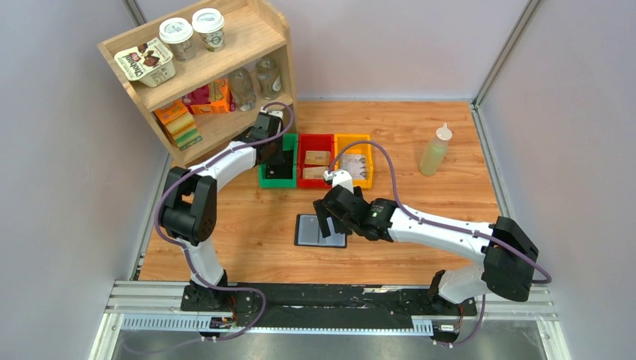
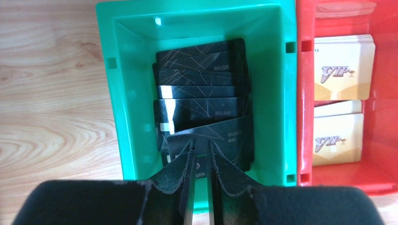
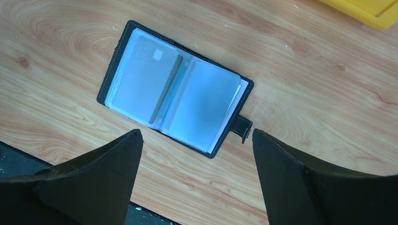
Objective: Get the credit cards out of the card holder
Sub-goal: Remove the credit card from the card holder.
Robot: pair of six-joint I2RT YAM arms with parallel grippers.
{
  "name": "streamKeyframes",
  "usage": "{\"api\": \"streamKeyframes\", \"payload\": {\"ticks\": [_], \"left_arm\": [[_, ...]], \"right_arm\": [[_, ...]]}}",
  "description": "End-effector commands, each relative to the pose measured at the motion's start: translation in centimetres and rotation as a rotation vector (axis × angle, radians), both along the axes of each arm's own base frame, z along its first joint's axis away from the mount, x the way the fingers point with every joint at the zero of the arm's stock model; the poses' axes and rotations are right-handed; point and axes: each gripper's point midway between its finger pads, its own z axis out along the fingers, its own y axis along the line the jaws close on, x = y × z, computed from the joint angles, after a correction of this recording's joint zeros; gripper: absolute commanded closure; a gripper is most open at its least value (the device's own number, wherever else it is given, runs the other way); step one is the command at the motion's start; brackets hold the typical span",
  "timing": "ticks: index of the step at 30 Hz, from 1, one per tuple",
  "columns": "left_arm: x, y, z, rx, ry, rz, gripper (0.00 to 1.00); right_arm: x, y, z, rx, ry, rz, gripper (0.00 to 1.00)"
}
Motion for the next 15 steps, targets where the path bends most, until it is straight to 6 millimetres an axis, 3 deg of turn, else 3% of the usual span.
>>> {"api": "streamKeyframes", "payload": {"ticks": [1, 9, 11, 15], "left_arm": [[-3.9, 4.1, -4.4, 0.109, 0.173, 0.120, 0.79], [-4.2, 4.9, -3.8, 0.176, 0.127, 0.136, 0.79], [-4.2, 4.8, -2.9, 0.159, 0.107, 0.140, 0.77], [-4.2, 3.8, 1.4, 0.071, 0.015, 0.126, 0.66]], "right_arm": [[0.9, 0.5, 1.4, 0.044, -0.058, -0.016, 0.10], [0.7, 0.5, 1.4, 0.064, -0.060, -0.016, 0.10], [0.6, 0.4, 1.6, 0.070, -0.062, -0.015, 0.09], [0.7, 0.8, 2.5, 0.107, -0.086, 0.005, 0.08]]}}
